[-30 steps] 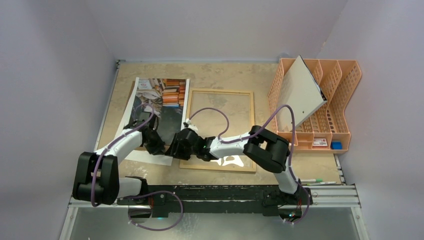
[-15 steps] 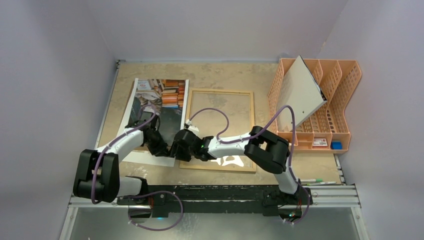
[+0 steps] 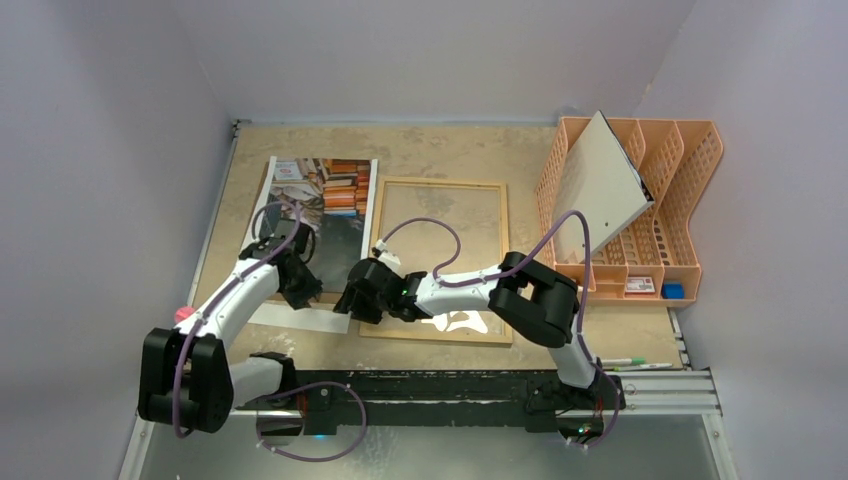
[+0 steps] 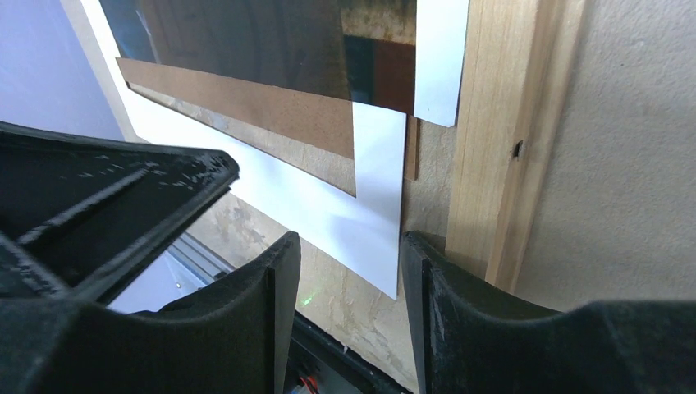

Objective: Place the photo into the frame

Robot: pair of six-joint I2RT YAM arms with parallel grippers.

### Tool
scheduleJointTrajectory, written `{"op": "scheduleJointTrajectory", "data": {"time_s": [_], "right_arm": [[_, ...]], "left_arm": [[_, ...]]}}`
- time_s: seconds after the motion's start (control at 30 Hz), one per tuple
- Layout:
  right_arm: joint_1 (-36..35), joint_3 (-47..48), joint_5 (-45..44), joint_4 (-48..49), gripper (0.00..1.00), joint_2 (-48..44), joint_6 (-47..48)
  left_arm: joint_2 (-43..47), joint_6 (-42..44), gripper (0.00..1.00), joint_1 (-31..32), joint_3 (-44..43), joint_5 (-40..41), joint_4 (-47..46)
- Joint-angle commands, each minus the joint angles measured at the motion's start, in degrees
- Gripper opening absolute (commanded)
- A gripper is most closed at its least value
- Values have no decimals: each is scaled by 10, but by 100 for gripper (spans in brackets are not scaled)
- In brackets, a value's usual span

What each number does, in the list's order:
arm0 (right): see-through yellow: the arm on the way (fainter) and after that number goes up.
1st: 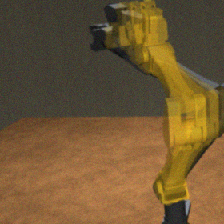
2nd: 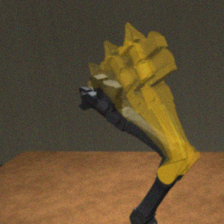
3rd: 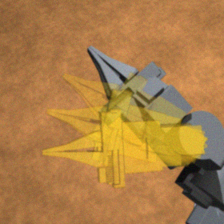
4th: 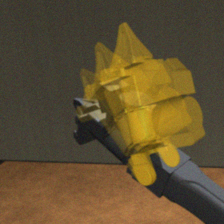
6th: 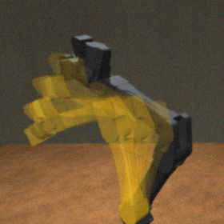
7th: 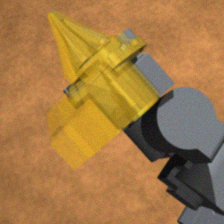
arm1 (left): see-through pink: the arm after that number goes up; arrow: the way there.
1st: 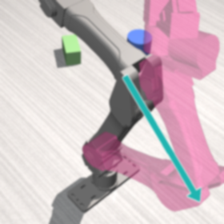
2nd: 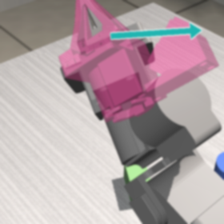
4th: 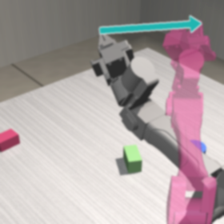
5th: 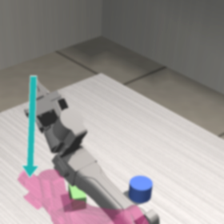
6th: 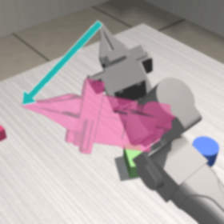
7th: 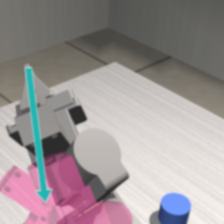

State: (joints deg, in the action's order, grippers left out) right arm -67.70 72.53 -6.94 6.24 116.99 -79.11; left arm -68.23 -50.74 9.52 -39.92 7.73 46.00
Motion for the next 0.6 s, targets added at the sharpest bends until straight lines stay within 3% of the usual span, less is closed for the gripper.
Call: {"op": "scheduleJointTrajectory", "data": {"time_s": [0.0, 0.3, 0.57], "right_arm": [[1, -2, -9, -24, 52, 4, -14], [1, 2, 22, -9, 53, 16, -9], [6, -30, 94, 166, 55, 17, 17]], "left_arm": [[-11, -56, 24, 1, 24, 38, 10], [-55, -88, 9, 2, 72, 16, -20], [-76, -87, 6, 3, 87, -17, -35]]}}
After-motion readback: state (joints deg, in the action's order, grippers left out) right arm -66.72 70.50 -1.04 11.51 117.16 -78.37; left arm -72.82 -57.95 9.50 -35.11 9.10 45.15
